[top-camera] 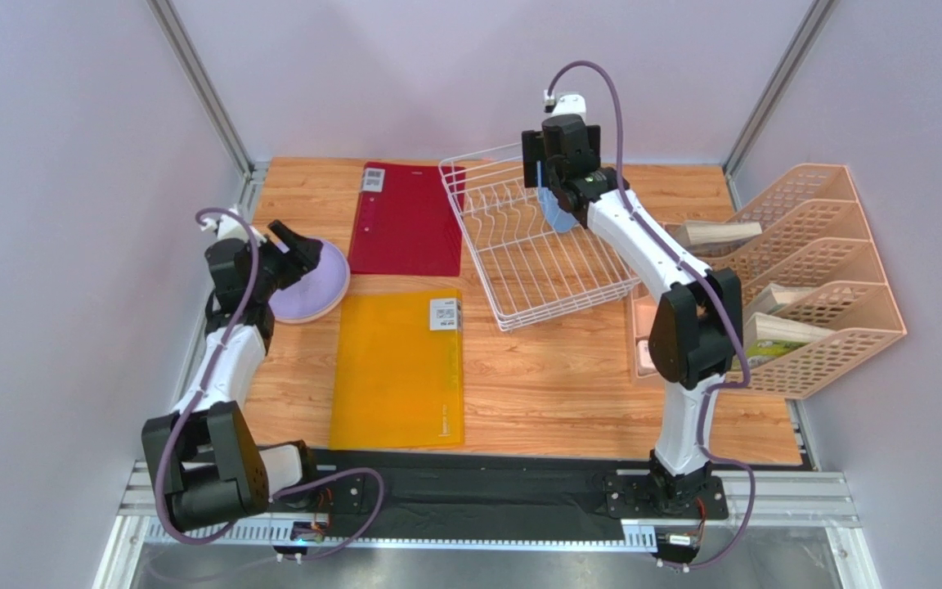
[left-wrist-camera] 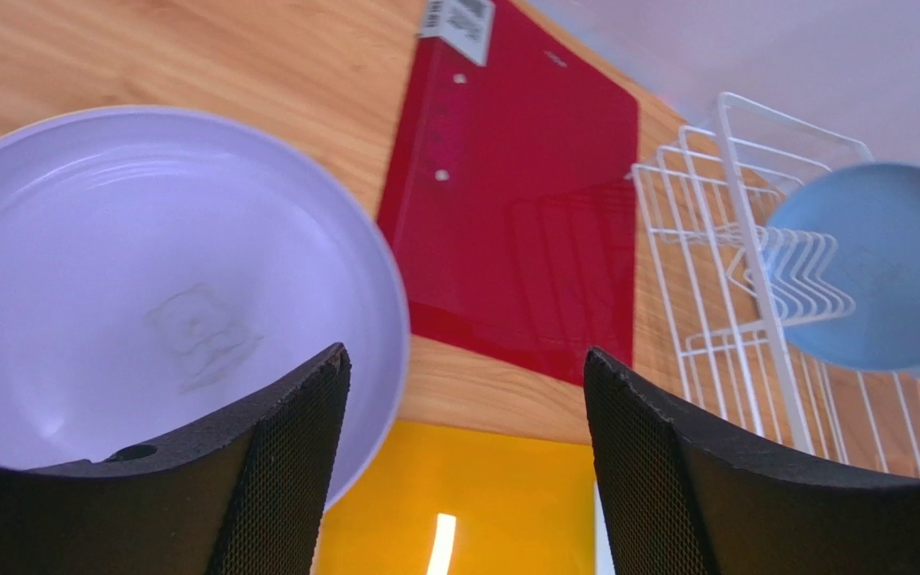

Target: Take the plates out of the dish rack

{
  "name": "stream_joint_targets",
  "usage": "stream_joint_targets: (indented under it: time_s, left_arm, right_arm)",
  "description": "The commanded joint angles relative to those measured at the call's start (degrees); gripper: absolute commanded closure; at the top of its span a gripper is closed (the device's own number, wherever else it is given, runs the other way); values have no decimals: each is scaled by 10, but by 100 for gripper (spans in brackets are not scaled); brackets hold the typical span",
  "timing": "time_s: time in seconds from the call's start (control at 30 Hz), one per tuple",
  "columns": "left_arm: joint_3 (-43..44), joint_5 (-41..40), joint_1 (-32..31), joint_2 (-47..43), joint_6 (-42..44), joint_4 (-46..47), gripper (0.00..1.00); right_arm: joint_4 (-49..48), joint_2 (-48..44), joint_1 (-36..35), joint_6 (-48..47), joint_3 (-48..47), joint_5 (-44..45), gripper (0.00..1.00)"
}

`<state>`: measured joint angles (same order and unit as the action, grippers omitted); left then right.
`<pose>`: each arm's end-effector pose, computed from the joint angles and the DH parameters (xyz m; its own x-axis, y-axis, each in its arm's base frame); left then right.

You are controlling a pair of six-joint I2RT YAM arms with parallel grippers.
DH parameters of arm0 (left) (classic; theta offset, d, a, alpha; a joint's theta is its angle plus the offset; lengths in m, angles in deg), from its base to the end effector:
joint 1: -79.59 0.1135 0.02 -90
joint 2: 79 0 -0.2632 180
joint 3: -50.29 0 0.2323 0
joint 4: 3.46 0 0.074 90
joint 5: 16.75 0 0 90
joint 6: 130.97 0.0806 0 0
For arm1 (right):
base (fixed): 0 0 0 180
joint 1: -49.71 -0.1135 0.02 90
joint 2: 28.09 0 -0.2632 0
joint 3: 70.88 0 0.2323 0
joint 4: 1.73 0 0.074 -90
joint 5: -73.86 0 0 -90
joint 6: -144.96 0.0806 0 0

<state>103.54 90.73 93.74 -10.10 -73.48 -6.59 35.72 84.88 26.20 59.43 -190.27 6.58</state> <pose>0.2888 0.0479 0.2478 -0.2861 -0.6008 -0.7464 -0.1319 0.7963 -0.5904 0.4532 0.1632 0.3053 -0.4763 -0.1288 -0.8698 -0.0274 0.9909 -0.1317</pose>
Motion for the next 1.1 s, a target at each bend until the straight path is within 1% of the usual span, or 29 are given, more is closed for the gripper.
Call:
stream_joint_targets:
  time_s: [0.0, 0.1, 0.2, 0.23, 0.3, 0.33, 0.4, 0.43, 0.5, 0.57, 0.6, 0.67, 0.7, 0.73, 0.77, 0.8, 0.87, 0.93, 1.0, 1.03, 1.07]
  left_arm:
    - [50, 27, -51, 28, -2, 20, 23]
    - [67, 29, -87, 60, -2, 28, 24]
    - [93, 32, -122, 102, -4, 37, 24]
    - [110, 32, -136, 126, -5, 40, 25]
    - [128, 38, -140, 151, -12, 44, 26]
    - [147, 40, -166, 175, -12, 47, 26]
    - [164, 40, -179, 194, -11, 44, 27]
    - [173, 38, -190, 206, -9, 43, 28]
    - [178, 33, -198, 215, -9, 42, 27]
    - [179, 29, -204, 222, -18, 45, 27]
    - [177, 30, -206, 224, -23, 56, 27]
    - [170, 29, -214, 229, -34, 69, 27]
    - [167, 29, -217, 232, -36, 76, 27]
    - [165, 28, -223, 233, -38, 77, 27]
    - [164, 30, -226, 235, -38, 77, 27]
    - [164, 31, -228, 237, -38, 78, 28]
    - [162, 32, -234, 237, -34, 79, 28]
    - [162, 33, -239, 237, -33, 77, 28]
    - [162, 31, -242, 239, -33, 78, 28]
    - [162, 29, -243, 239, -33, 78, 28]
    - [163, 28, -243, 240, -33, 76, 28]
  right_arm:
    - [-55, -26, -3, -36, 23, 82, 15]
    - [-44, -2, -1, -64, 0, 110, 15]
    - [-42, 18, 3, -77, -16, 110, 20]
    - [-43, 22, 5, -77, -18, 106, 25]
    - [-41, 33, 11, -77, -28, 96, 32]
    - [-39, 37, 12, -80, -30, 95, 34]
    - [-35, 50, 15, -88, -38, 97, 39]
    - [-33, 54, 15, -90, -46, 96, 40]
    - [-28, 58, 18, -91, -47, 89, 47]
    - [-28, 59, 19, -91, -42, 87, 51]
    - [-28, 59, 19, -90, -39, 90, 60]
    - [-28, 62, 19, -93, -33, 87, 70]
    - [-24, 63, 19, -94, -33, 87, 77]
    - [-21, 67, 19, -97, -33, 86, 80]
    - [-17, 69, 19, -98, -37, 86, 88]
    - [-16, 69, 19, -98, -38, 91, 100]
    - [-9, 70, 19, -97, -42, 90, 100]
    - [-9, 67, 15, -95, -42, 108, 100]
    - [-18, 56, 10, -97, -37, 148, 100]
    - [-38, 52, 6, -108, -32, 163, 100]
    - [-51, 42, -2, -114, -28, 198, 100]
